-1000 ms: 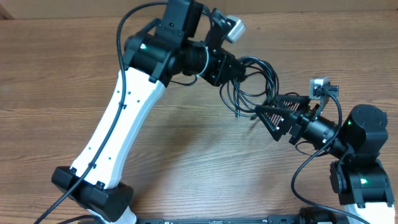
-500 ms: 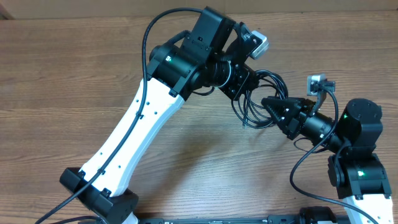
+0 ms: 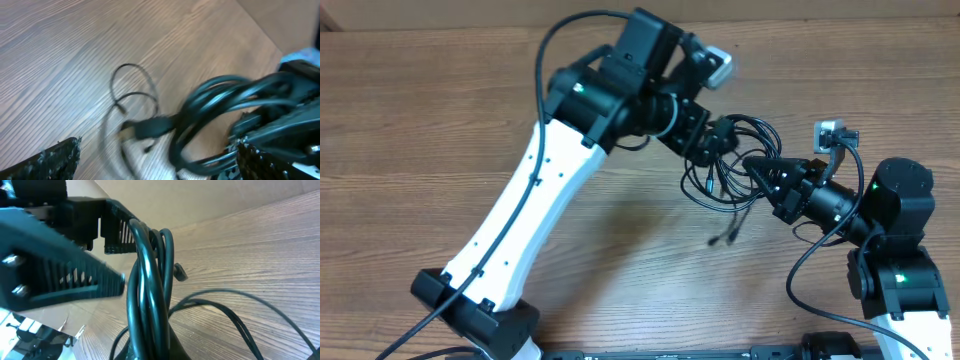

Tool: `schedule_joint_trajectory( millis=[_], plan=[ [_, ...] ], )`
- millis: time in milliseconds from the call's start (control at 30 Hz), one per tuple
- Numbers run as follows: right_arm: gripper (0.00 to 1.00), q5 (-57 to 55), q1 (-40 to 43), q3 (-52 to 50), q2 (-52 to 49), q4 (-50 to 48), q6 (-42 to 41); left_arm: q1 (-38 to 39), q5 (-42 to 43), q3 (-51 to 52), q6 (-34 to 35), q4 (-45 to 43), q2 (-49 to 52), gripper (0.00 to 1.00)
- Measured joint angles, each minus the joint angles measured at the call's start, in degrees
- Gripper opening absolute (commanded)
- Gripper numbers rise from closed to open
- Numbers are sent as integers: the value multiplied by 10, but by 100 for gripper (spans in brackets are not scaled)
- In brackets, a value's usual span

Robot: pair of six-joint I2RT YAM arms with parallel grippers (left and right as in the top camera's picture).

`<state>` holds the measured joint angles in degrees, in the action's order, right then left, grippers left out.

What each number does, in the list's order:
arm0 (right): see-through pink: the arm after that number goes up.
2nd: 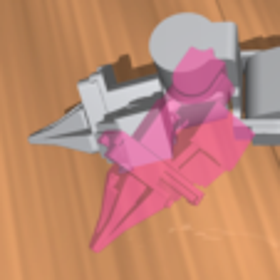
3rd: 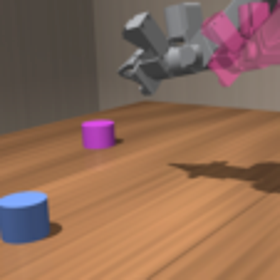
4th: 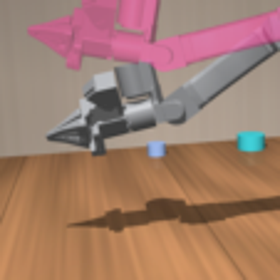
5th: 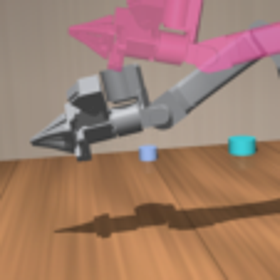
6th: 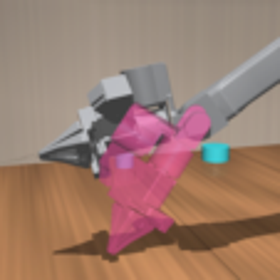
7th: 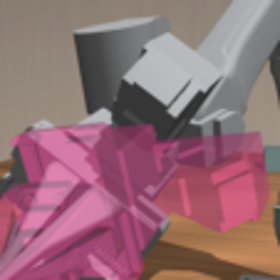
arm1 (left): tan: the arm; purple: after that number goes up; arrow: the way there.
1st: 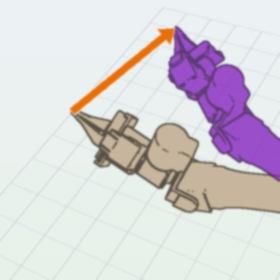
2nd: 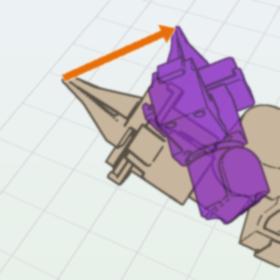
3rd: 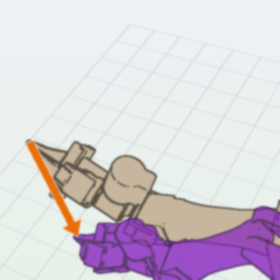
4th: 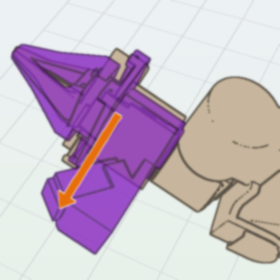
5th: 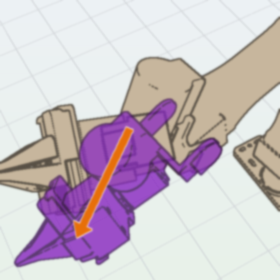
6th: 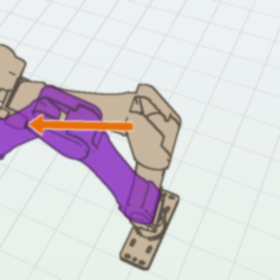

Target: Untangle cables

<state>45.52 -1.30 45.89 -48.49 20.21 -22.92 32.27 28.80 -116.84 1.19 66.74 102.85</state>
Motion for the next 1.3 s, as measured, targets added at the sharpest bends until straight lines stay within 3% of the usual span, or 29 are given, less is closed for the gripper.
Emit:
schedule_joint_trajectory(
  millis=[233,500,967,1200,1300],
  plan=[
    [4,-2,49,0,0,22,0,-68,5,0,-14,31,0,100],
    [4,28,59,0,0,26,39,-84,116,0,-171,39,-2,100],
    [4,132,59,0,0,34,102,-30,165,0,-421,36,-4,100],
    [4,172,59,0,0,34,108,0,162,0,-456,29,-4,100],
    [4,183,59,0,0,34,108,8,160,0,-460,31,-4,89]
  ],
)
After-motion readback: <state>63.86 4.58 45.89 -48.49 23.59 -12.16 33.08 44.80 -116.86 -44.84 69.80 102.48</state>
